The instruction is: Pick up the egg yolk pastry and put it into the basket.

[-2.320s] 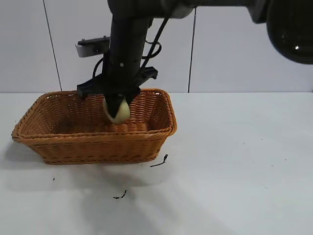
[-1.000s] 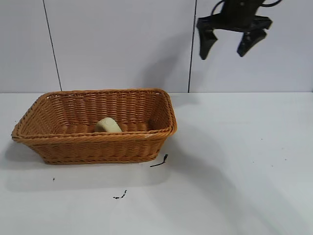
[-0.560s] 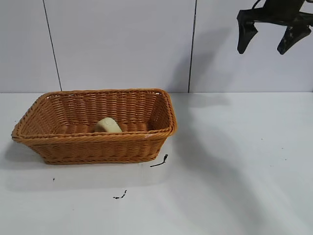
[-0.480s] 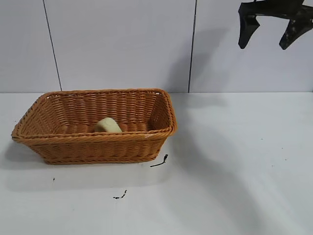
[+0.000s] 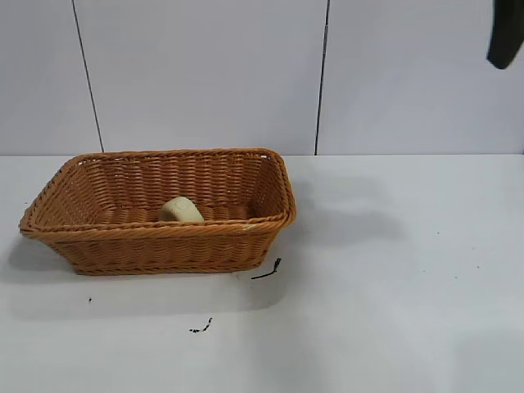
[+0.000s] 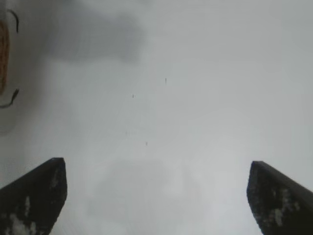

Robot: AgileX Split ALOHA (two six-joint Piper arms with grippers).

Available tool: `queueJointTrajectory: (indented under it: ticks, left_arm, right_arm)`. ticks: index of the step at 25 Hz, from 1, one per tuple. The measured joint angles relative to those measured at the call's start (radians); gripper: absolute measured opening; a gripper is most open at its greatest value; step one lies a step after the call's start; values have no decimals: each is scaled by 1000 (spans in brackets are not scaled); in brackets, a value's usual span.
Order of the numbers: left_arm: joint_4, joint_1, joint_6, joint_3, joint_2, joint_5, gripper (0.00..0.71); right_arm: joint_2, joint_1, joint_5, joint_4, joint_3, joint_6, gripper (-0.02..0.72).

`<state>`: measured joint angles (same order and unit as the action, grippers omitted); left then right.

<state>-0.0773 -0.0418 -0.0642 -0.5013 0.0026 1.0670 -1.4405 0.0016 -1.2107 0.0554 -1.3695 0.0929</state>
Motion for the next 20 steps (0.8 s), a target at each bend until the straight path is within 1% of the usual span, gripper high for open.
queueJointTrajectory:
  ticks: [4,6,11,15,20]
  left_arm:
    - [0,0,0,0,0,0,696]
    - [0,0,0,0,0,0,696]
    - [0,0,0,0,0,0,696]
    - [0,0,0,0,0,0,696]
    - [0,0,0,0,0,0,696]
  right_arm:
    - [268,0,-2,-8,264,2,694]
    - [392,0,13,-11,383,5,694]
    - [728,0,135,-13,661,6,694]
    - [971,0,149,-13,807,6,694]
    - [1193,0,182,-11,866,2,694]
